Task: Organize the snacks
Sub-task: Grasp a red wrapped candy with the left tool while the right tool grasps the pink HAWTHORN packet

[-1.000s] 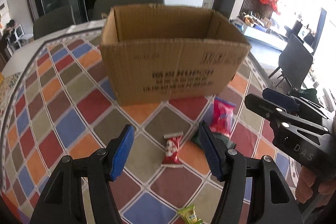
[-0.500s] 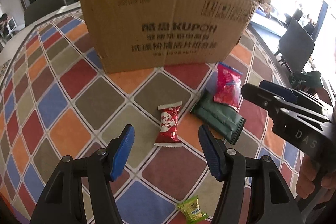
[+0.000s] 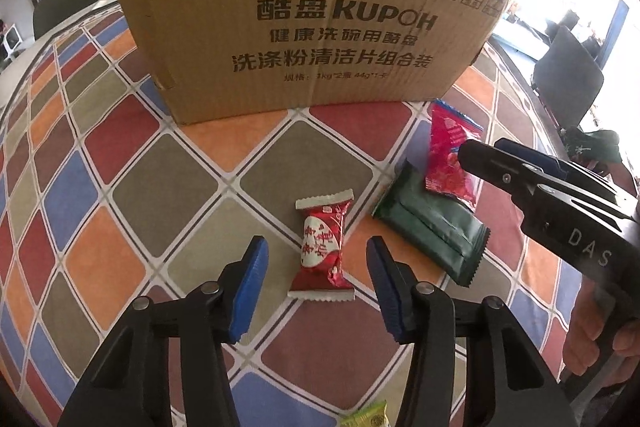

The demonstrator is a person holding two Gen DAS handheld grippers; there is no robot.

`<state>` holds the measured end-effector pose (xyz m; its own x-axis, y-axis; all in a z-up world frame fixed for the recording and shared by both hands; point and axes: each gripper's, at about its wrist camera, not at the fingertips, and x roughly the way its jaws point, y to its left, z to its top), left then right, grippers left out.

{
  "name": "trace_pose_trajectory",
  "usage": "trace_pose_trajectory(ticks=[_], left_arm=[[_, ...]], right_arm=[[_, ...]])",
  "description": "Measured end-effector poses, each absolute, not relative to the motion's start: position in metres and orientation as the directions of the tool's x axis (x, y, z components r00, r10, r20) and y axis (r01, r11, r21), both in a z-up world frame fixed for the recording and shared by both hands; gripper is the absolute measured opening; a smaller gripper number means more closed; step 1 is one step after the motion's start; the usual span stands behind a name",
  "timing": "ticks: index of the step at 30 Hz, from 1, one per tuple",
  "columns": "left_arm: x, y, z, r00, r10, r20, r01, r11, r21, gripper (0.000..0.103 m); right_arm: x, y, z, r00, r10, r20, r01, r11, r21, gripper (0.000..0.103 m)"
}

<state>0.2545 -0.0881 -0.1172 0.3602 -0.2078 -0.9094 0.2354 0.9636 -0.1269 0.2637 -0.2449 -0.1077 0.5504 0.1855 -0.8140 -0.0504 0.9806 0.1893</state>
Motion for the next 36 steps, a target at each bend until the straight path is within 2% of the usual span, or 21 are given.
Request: trace_pose_trajectory(ticks=[8, 20, 22, 26, 36], left_arm=[[0.264, -0.088, -0.124, 0.336, -0.215, -0.917, 0.234, 0.962, -0.14, 0.043], [0.273, -0.087, -0.128, 0.324, -0.242, -0.915, 0.237, 0.957, -0.169, 0.024], [0.275, -0.086, -0.128, 0.324, -0.245, -0.914, 0.234, 0.957, -0.174, 0.024], [0.275, -0.082, -0.126, 0.326, -0.25, -0.912, 0.23, 0.956, -0.18, 0.023], [0.265, -0.074, -0.099, 0.387, -0.268, -0.882, 0.233, 0.954, -0.188, 0.022]], right_arm=[[0.279, -0.245, -0.116, 0.54, 0.17, -0.824, -0.036, 0.983, 0.179, 0.047], [0.289, -0.245, -0.134, 0.498, 0.174, -0.85, -0.031, 0.983, 0.183, 0.047], [0.291, -0.243, -0.136, 0.49, 0.178, -0.853, -0.034, 0.982, 0.185, 0.045], [0.289, -0.241, -0.136, 0.495, 0.174, -0.851, -0.04, 0.983, 0.178, 0.034], [0.274, -0.239, -0.116, 0.552, 0.171, -0.816, -0.053, 0.984, 0.17, 0.031]])
